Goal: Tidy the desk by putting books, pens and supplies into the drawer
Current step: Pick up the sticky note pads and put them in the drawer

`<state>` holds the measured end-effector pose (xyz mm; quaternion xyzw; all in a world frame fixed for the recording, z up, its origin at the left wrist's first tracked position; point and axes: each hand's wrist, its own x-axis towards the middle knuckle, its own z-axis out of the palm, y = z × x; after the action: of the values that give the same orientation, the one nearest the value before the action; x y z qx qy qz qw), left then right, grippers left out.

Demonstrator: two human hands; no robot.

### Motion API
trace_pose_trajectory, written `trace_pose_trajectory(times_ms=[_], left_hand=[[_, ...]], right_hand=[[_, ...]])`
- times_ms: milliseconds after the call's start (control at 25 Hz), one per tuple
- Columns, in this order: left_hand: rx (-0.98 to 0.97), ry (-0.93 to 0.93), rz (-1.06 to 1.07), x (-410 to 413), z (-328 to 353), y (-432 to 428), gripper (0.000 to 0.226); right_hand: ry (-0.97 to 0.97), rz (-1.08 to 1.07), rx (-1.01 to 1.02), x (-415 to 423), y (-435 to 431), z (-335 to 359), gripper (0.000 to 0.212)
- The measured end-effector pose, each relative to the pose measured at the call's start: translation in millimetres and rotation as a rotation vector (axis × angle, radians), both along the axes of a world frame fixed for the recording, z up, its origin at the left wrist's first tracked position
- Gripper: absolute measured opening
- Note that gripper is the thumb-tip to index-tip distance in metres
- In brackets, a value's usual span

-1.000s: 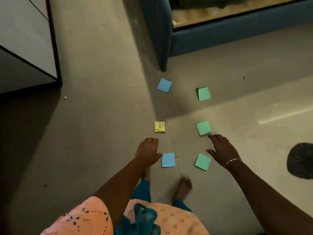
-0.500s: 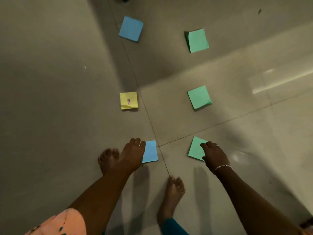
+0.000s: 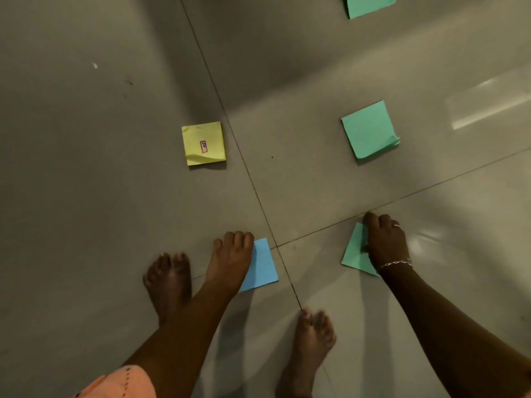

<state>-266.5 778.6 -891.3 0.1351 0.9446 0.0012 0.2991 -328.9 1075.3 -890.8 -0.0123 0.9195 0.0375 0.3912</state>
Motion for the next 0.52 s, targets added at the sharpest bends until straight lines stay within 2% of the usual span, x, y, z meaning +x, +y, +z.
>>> trace_pose_trajectory(times_ms=[120,240,360,440,520], left_hand=[[-0.011,-0.025,-0.013,-1,-9,3,0.046],[0.054,-0.176,0.056,-10,-2,3,0.045],[0.104,-0.291,0.29,-26,33,-6,0.035],[0.237,-0.389,0.519,-39,77,-10,0.028],[0.387,-0.326,0.743,-53,133,-18,0.004]], right_hand=[[-0.017,0.097,0.058,-11,4,1,0.073],[-0.066,0.124,0.112,-13,-3,13,0.046],[-0.064,-0.011,0.021,-6,-17,47,0.033],[-0.003,-0.119,-0.042,-4,-29,93,0.031],[0.074,-0.261,-0.086,-8,-40,147,0.031]])
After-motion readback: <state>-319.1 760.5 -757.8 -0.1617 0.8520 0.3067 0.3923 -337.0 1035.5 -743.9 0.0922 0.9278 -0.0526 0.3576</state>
